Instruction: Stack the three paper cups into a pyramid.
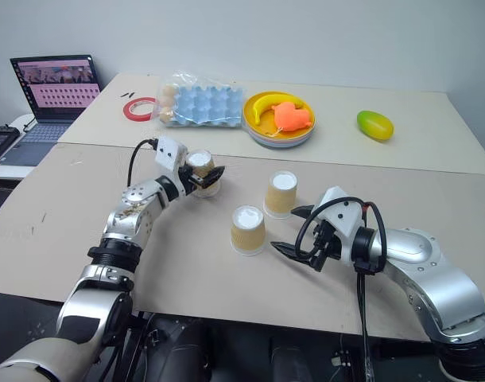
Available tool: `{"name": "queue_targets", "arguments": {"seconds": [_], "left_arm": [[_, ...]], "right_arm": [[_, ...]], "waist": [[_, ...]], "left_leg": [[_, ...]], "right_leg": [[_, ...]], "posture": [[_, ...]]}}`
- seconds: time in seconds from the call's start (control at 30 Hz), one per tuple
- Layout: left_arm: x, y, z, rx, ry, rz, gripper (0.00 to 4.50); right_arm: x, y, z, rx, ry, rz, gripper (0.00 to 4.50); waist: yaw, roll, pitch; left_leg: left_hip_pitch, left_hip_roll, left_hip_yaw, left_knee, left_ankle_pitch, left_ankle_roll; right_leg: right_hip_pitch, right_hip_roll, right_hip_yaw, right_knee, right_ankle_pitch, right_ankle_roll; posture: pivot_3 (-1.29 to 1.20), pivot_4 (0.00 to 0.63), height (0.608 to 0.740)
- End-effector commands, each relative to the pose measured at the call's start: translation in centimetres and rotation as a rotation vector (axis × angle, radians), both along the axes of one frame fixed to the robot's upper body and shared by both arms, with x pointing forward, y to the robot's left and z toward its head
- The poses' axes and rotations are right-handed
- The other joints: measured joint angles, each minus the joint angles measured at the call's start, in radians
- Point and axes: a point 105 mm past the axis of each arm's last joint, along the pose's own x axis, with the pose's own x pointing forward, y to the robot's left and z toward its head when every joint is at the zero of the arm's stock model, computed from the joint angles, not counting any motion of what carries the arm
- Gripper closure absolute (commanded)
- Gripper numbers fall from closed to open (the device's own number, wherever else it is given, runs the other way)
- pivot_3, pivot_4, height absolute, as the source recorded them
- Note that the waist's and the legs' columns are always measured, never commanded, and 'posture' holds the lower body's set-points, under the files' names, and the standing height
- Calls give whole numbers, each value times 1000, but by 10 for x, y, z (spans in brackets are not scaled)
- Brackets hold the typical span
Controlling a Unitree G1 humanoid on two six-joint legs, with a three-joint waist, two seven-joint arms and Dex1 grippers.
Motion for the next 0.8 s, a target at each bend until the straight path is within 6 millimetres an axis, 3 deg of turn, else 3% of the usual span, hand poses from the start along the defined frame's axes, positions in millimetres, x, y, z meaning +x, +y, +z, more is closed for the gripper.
{"name": "queue_targets", "arguments": {"seconds": [0.03, 0.17, 0.27, 0.4, 0.63, 0.73, 0.8], "left_arm": [[-1, -2, 14, 1, -48, -18, 59], [-2, 0, 10, 3, -37, -17, 59], [-1, 1, 10, 4, -34, -11, 722], [0, 3, 7, 21, -18, -3, 2061], [-3, 2, 18, -4, -46, -18, 2061], [-15, 2, 33, -14, -80, -94, 2061], [-37, 7, 45, -2, -97, -200, 2061]], "right_arm": [[-3, 2, 11, 8, -51, 6, 0], [-3, 2, 11, 9, -54, 5, 0], [-2, 3, 11, 10, -56, 4, 0], [-1, 4, 12, 11, -57, 6, 0], [0, 5, 11, 12, -56, 5, 0], [1, 5, 11, 9, -55, 4, 0], [2, 3, 10, 6, -55, -4, 0]], "waist": [[0, 0, 0], [0, 0, 0], [0, 0, 0], [0, 0, 0], [-1, 0, 0], [-3, 0, 0], [-9, 0, 1]], "left_leg": [[0, 0, 0, 0, 0, 0], [0, 0, 0, 0, 0, 0], [0, 0, 0, 0, 0, 0], [0, 0, 0, 0, 0, 0], [0, 0, 0, 0, 0, 0], [0, 0, 0, 0, 0, 0], [0, 0, 0, 0, 0, 0]], "right_leg": [[0, 0, 0, 0, 0, 0], [0, 0, 0, 0, 0, 0], [0, 0, 0, 0, 0, 0], [0, 0, 0, 0, 0, 0], [0, 0, 0, 0, 0, 0], [0, 0, 0, 0, 0, 0], [0, 0, 0, 0, 0, 0]], "posture": [[0, 150, 645], [0, 150, 645], [0, 150, 645], [0, 150, 645], [0, 150, 645], [0, 150, 645], [0, 150, 645]]}}
